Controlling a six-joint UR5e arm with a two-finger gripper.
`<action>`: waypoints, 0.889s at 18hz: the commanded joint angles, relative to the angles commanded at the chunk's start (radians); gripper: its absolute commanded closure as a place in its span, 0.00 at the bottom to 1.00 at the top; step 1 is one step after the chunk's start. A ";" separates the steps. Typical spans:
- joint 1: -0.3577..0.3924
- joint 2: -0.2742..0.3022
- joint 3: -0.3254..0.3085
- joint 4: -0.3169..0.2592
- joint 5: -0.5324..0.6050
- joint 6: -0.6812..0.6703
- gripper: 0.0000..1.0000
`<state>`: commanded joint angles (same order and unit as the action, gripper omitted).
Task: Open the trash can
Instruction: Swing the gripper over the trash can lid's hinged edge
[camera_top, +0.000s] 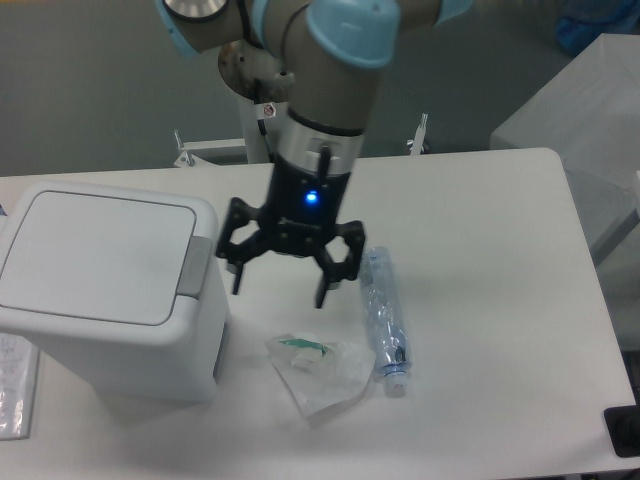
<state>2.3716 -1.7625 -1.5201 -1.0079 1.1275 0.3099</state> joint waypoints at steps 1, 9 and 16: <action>0.000 0.002 0.001 0.005 -0.002 -0.012 0.00; -0.003 0.020 -0.020 0.009 0.003 -0.035 0.00; -0.005 0.067 -0.087 0.009 0.005 -0.035 0.00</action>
<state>2.3669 -1.6950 -1.6076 -0.9986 1.1321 0.2746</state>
